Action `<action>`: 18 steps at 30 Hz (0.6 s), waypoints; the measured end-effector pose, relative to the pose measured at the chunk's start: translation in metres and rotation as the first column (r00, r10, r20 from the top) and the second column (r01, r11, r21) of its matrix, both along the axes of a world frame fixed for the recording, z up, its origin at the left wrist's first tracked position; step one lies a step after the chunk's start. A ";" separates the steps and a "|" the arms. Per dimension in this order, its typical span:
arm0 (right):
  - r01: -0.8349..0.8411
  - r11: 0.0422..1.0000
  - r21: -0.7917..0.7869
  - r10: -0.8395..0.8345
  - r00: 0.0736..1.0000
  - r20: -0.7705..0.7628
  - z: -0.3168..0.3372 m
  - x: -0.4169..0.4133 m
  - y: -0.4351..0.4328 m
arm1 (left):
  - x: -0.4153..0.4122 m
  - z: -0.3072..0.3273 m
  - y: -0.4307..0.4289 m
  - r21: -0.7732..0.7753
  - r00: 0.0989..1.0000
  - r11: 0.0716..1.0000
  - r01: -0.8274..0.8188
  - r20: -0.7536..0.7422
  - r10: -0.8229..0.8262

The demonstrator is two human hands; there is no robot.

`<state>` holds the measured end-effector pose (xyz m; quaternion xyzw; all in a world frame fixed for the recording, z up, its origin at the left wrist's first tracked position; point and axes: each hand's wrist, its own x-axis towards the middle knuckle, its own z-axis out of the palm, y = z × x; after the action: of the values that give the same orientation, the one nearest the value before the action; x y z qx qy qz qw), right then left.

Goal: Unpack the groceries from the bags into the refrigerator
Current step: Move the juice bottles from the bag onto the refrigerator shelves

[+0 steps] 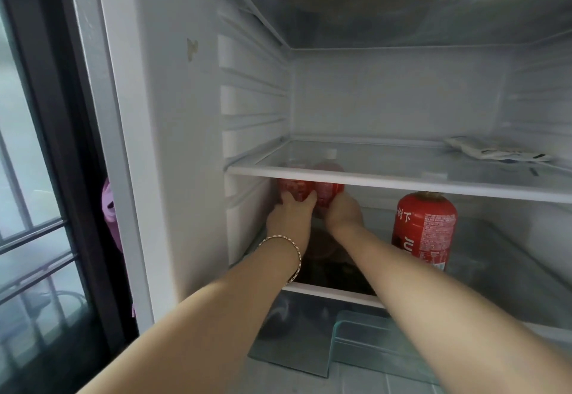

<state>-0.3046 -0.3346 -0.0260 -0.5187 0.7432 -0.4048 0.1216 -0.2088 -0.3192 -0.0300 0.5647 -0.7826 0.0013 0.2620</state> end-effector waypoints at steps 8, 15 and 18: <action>-0.135 0.976 0.169 0.166 0.969 -0.184 -0.003 0.001 -0.003 | -0.005 -0.005 -0.026 0.136 0.995 0.988 0.079 0.055 -0.087; -0.230 0.961 0.155 0.261 0.940 -0.221 -0.003 0.000 0.080 | -0.013 0.000 -0.044 0.141 0.993 0.984 0.110 0.018 -0.114; -0.083 0.994 0.078 0.109 0.892 -0.438 0.008 -0.010 0.122 | -0.018 0.001 -0.047 0.195 0.986 0.967 0.162 0.012 -0.168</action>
<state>-0.3146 -0.2124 -0.0176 -0.6293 0.7360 -0.2489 -0.0157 -0.2271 -0.3658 -0.0287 0.5204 -0.8269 -0.0887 0.1940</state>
